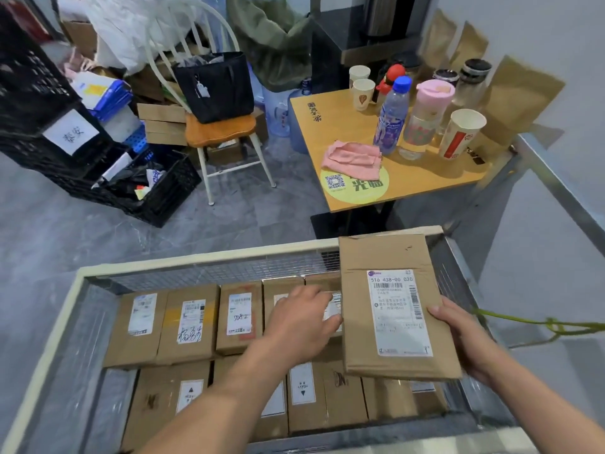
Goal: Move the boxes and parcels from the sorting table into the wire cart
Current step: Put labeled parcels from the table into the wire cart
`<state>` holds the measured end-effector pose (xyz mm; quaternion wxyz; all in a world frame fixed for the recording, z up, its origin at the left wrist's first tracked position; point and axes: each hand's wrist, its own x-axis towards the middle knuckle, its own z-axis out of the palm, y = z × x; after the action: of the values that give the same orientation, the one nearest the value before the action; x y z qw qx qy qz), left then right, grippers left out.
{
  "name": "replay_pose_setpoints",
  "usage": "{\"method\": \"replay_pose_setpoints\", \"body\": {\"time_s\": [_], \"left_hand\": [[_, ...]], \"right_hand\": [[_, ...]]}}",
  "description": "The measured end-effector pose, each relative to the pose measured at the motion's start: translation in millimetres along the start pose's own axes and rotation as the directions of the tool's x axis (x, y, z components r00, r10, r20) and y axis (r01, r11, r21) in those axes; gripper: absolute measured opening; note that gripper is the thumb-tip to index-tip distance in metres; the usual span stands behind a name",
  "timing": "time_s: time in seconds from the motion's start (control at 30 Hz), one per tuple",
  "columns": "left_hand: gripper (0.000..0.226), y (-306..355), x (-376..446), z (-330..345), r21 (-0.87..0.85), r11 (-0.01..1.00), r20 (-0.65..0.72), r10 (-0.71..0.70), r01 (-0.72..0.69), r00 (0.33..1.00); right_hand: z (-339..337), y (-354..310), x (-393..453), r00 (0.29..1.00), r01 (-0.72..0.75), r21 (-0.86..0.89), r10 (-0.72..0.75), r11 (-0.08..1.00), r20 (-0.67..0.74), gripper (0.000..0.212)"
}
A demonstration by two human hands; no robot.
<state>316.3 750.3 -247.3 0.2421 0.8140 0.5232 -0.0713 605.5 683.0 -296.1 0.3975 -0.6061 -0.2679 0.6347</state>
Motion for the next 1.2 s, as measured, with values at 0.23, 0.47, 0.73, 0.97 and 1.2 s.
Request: {"method": "replay_pose_setpoints", "body": {"time_s": [0.23, 0.47, 0.73, 0.97, 1.2], "left_hand": [[0.050, 3.1, 35.5, 66.2, -0.017, 0.997, 0.153, -0.078, 0.081, 0.985], [0.041, 3.7, 74.3, 142.3, -0.073, 0.992, 0.257, -0.083, 0.105, 0.963], [0.034, 0.9, 144.5, 205.4, -0.212, 0.972, 0.282, -0.037, 0.100, 0.959], [0.046, -14.8, 215.6, 245.8, -0.231, 0.969, 0.252, -0.025, 0.085, 0.967], [0.072, -34.1, 237.9, 290.3, -0.096, 0.989, 0.376, -0.069, 0.113, 0.924]], "right_hand": [[-31.9, 57.1, 44.4, 0.976, -0.218, -0.016, 0.218, 0.976, -0.010, 0.075], [-64.8, 110.7, 88.5, 0.943, -0.332, -0.076, 0.332, 0.940, -0.007, 0.082], [-96.3, 150.7, 159.8, 0.952, -0.306, -0.058, 0.305, 0.950, -0.026, 0.080], [-110.6, 166.8, 242.3, 0.953, -0.277, -0.048, 0.268, 0.960, -0.139, 0.047], [-76.6, 198.6, 301.0, 0.959, -0.261, -0.062, 0.251, 0.963, -0.130, 0.036]]}}
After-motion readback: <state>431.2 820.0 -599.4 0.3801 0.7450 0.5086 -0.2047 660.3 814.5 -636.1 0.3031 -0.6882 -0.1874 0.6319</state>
